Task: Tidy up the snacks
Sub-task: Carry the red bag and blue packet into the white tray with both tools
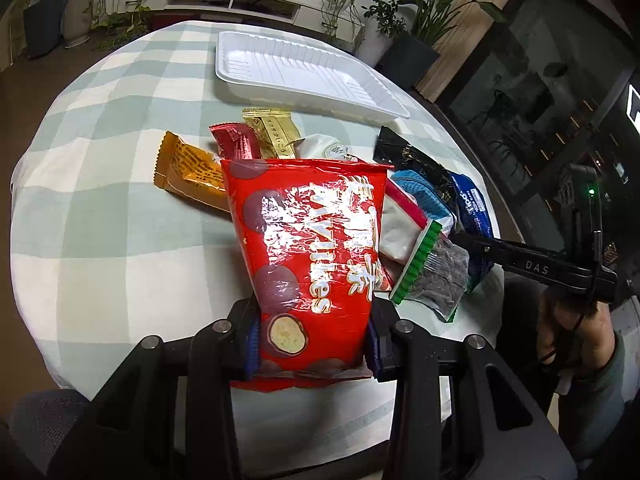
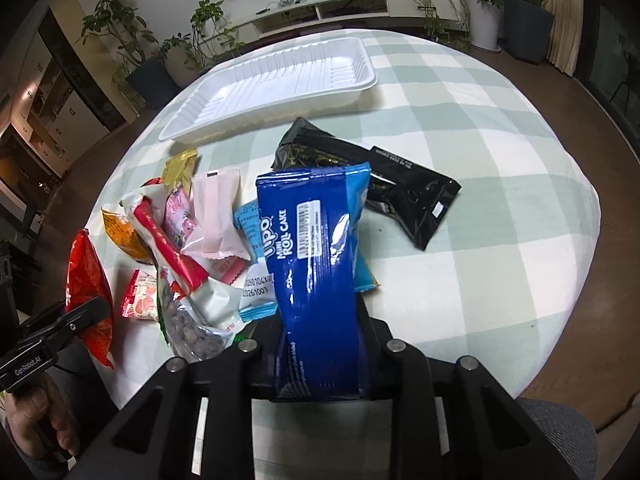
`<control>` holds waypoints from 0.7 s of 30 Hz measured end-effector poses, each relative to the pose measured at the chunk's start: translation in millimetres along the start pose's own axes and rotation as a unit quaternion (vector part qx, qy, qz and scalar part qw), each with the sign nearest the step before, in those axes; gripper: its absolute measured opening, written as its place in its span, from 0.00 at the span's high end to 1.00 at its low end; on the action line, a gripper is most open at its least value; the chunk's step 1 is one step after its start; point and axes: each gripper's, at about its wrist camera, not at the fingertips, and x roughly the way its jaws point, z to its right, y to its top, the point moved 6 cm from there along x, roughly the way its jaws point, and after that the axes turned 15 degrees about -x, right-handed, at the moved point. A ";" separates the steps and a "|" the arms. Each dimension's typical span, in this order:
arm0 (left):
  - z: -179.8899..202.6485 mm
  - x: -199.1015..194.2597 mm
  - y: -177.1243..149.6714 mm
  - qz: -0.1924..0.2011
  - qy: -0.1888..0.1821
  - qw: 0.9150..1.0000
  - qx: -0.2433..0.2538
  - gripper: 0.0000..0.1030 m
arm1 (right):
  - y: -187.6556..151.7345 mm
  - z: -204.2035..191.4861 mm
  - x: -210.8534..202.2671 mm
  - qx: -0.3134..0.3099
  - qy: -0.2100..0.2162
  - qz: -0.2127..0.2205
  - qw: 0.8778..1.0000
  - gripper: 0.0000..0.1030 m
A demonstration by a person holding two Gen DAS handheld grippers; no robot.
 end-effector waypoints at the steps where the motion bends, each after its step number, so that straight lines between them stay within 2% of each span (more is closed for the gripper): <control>1: 0.0 -0.2 -0.3 0.000 -0.001 1.000 0.000 0.65 | -0.4 0.0 -1.2 0.001 0.002 0.003 1.000 0.73; 8: 3.7 -2.9 2.6 0.001 -0.009 1.000 -0.001 0.65 | -1.5 0.1 -13.8 0.018 0.026 0.023 0.999 0.74; 13: 3.6 -11.6 17.8 0.008 -0.017 1.000 -0.006 0.65 | 5.2 3.7 -31.2 0.035 0.057 0.046 0.997 0.74; 16: -1.9 -20.4 43.0 0.018 -0.025 0.999 -0.017 0.65 | 15.9 18.3 -40.8 0.049 0.067 0.060 0.995 0.74; 21: -1.2 -30.4 109.5 0.048 0.004 0.999 0.007 0.65 | 53.7 70.1 -52.9 0.070 0.028 0.087 0.993 0.74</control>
